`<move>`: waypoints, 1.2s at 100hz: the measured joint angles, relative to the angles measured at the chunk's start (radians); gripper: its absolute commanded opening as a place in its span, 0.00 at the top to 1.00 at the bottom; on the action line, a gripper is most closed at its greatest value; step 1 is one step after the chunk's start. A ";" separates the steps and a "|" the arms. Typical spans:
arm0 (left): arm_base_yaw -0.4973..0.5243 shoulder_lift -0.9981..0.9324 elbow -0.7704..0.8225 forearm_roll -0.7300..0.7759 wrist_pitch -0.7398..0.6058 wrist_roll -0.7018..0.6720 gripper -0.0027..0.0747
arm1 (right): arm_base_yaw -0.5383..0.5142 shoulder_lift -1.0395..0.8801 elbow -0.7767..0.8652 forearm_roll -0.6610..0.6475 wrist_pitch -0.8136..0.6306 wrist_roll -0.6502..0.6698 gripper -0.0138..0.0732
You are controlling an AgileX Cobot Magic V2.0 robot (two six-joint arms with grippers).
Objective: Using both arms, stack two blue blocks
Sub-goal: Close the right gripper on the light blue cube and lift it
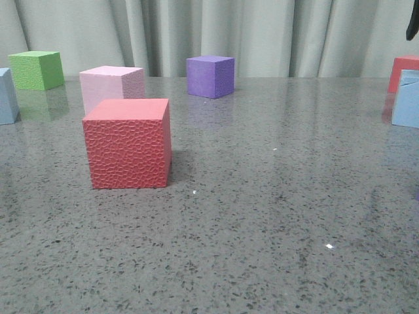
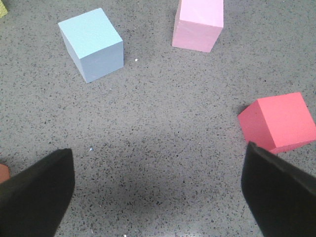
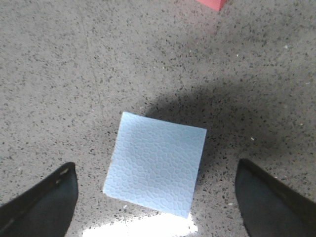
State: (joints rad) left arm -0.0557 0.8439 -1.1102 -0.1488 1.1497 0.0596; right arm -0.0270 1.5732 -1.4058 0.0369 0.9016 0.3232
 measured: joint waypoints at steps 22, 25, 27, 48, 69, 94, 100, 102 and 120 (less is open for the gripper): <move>0.000 0.000 0.000 0.000 0.000 0.000 0.12 | 0.000 0.044 0.000 0.004 -0.017 0.000 0.11; 0.000 0.000 0.000 0.000 0.000 0.000 0.12 | 0.000 0.050 0.000 0.004 -0.020 0.000 0.11; 0.000 0.000 0.000 0.000 0.000 0.000 0.12 | 0.000 0.052 0.000 0.006 -0.022 0.000 0.11; 0.000 0.000 0.000 0.000 0.000 0.000 0.12 | 0.000 0.100 0.000 0.012 -0.029 0.000 0.11; 0.000 0.000 0.000 0.000 0.000 0.000 0.12 | 0.000 0.144 0.000 0.024 -0.034 0.000 0.11; 0.000 0.000 0.000 0.000 0.000 0.000 0.12 | 0.000 0.156 0.000 0.035 -0.033 0.000 0.11; 0.000 0.000 0.000 0.000 0.000 0.000 0.12 | 0.000 0.156 0.000 0.035 -0.026 0.000 0.11; 0.000 0.000 0.000 0.000 0.000 0.000 0.12 | 0.000 0.156 0.000 0.035 -0.026 0.000 0.11; 0.000 0.000 0.000 0.000 0.000 0.000 0.12 | 0.000 0.156 0.000 0.035 -0.012 0.000 0.19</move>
State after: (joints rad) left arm -0.0557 0.8439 -1.1102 -0.1488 1.1497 0.0596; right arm -0.0270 1.7292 -1.4058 0.0723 0.8897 0.3232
